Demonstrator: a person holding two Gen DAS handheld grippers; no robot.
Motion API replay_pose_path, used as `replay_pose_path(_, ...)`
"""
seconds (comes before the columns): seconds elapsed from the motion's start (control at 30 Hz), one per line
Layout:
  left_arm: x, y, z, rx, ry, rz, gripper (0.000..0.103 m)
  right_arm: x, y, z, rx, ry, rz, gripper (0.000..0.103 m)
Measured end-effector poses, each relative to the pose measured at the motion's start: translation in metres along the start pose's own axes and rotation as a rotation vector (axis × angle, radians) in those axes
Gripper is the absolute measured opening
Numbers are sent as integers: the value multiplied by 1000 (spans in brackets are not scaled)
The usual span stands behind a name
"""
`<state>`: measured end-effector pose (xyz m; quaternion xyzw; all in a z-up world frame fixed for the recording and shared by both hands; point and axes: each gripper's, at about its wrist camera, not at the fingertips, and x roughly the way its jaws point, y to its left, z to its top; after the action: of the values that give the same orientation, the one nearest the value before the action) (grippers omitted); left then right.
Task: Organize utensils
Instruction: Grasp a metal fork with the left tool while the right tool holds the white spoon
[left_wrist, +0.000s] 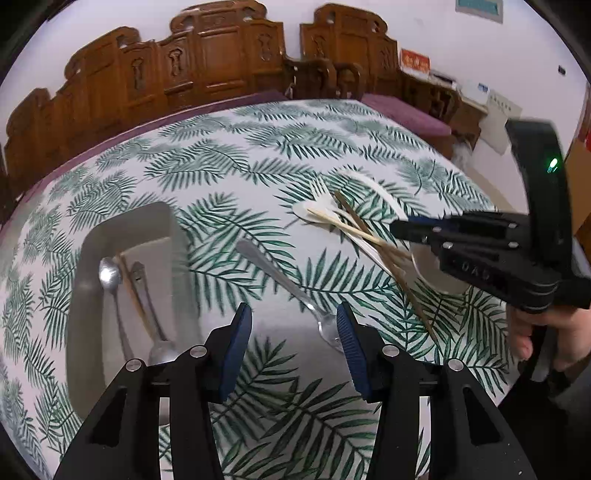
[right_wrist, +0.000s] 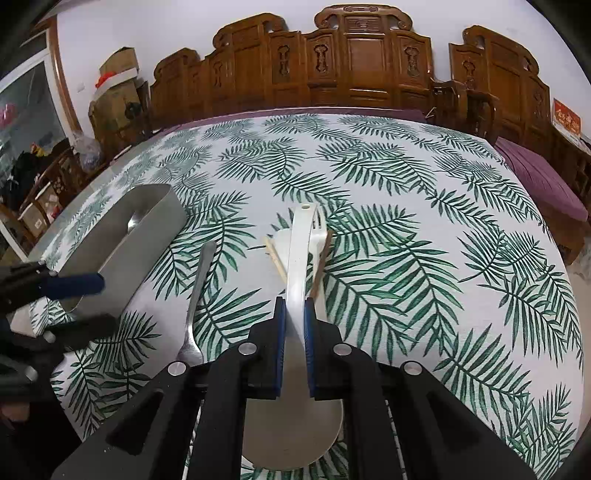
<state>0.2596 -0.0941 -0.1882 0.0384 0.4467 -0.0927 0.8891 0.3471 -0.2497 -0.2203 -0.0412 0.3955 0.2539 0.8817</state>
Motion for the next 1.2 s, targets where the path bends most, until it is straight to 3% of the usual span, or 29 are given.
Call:
replay_pose_path(0.23,40,-17,9,21,81,44,40,-4,-5,-1,13,-16,13,11)
replay_pose_path(0.47,72,-9,14,-48,162,28,37,-5,-6,1,26,-26,25,11)
replay_pose_path(0.67,77,-11,12,-47,168,52,32,-5,-2,2,20,-29,34,11)
replay_pose_path(0.77,76,-10,12,-48,167,57,21,-5,0,2,12,-30,34,11)
replay_pose_path(0.97,75,0,12,-50,204,59,10,-5,7,3,-19,-32,33,11)
replay_pose_path(1.2,76,0,13,-22,213,82,7,-6,9,3,-22,-28,38,11)
